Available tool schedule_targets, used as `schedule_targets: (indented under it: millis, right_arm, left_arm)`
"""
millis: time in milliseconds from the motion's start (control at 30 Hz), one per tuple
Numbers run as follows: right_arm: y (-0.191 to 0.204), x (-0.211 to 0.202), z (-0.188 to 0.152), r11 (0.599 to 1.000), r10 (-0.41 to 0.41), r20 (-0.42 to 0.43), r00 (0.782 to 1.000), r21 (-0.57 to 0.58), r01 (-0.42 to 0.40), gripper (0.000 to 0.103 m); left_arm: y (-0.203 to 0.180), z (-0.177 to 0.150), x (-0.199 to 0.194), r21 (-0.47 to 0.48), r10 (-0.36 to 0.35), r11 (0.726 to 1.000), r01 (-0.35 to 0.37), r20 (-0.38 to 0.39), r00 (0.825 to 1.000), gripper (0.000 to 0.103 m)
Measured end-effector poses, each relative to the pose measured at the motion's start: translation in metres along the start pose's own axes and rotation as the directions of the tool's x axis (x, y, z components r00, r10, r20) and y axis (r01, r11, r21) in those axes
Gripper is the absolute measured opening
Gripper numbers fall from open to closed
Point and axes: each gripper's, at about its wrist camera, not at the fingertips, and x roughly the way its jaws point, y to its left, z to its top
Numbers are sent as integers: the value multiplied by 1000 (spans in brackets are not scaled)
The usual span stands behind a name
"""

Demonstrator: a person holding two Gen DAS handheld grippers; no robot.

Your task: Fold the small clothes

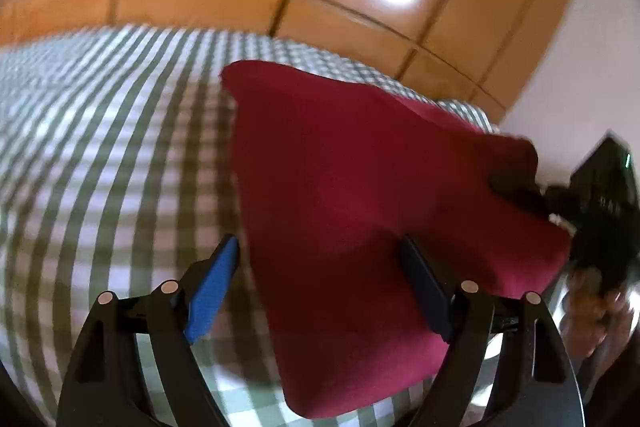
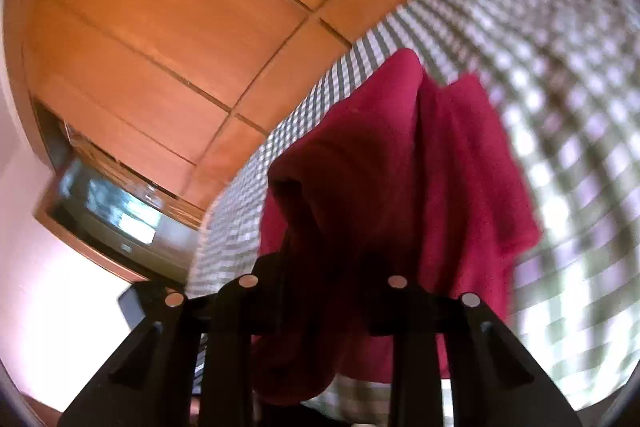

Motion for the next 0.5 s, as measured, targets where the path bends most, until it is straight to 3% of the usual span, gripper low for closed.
schedule_targets:
  millis: [100, 167, 200, 300, 400, 467, 500]
  right_arm:
    - [-21, -1, -6, 998, -65, -19, 998, 23, 66, 26]
    - [-43, 7, -15, 990, -131, -35, 991, 54, 133, 32]
    - [-48, 7, -18, 990, -128, -26, 991, 65, 129, 36]
    - [-31, -14, -15, 986, -167, 65, 984, 16, 167, 60]
    - [18, -38, -9, 936, -271, 210, 939, -170, 308, 60]
    - [44, -38, -7, 907, -265, 254, 930, -261, 330, 55]
    - [54, -36, -8, 899, -259, 253, 932, -289, 328, 47]
  left_arm:
    - [-16, -7, 14, 88, 46, 995, -43, -36, 998, 86]
    - [-19, -14, 26, 103, 50, 994, -41, -84, 995, 87]
    - [-18, -17, 28, 90, 38, 995, -30, -97, 995, 87]
    - [-12, -21, 28, 41, 11, 999, -7, -97, 995, 87]
    - [-11, -21, 28, 28, 16, 1000, -14, -102, 995, 90]
    - [-13, -22, 27, 31, 22, 999, -19, -98, 995, 91]
    - [-14, -22, 27, 32, 23, 999, -20, -97, 995, 91]
